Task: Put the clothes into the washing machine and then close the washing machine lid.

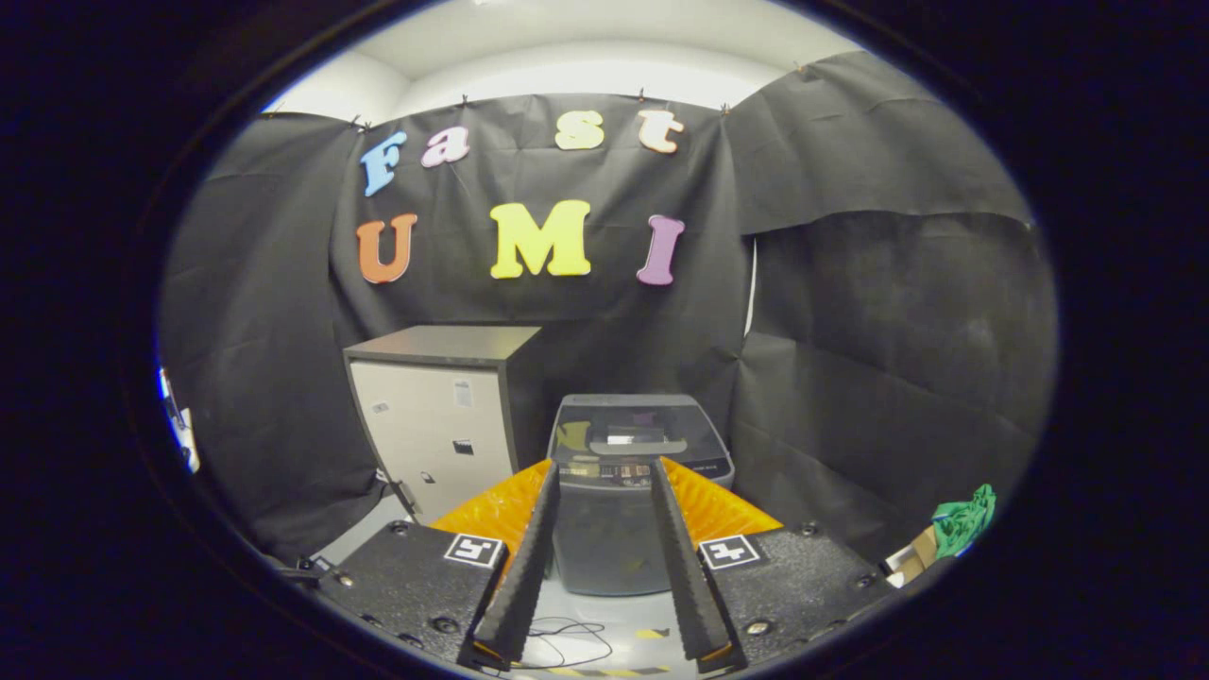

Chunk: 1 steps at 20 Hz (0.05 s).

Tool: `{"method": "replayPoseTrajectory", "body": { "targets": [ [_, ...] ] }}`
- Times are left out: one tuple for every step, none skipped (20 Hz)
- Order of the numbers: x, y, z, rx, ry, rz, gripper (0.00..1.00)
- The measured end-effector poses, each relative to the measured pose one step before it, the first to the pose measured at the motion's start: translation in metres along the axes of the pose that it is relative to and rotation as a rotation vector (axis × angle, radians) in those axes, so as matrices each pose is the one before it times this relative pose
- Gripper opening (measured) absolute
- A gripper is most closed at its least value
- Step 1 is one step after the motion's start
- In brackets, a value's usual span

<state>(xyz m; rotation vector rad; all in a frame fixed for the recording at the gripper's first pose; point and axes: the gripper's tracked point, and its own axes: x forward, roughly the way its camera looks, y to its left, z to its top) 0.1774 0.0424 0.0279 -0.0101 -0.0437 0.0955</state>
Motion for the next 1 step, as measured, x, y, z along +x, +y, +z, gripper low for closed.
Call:
{"method": "replayPoseTrajectory", "body": {
  "targets": [
    [-0.00408,-0.00298,-0.00058,0.00185,-0.00617,-0.01083,0.62]
  ]
}}
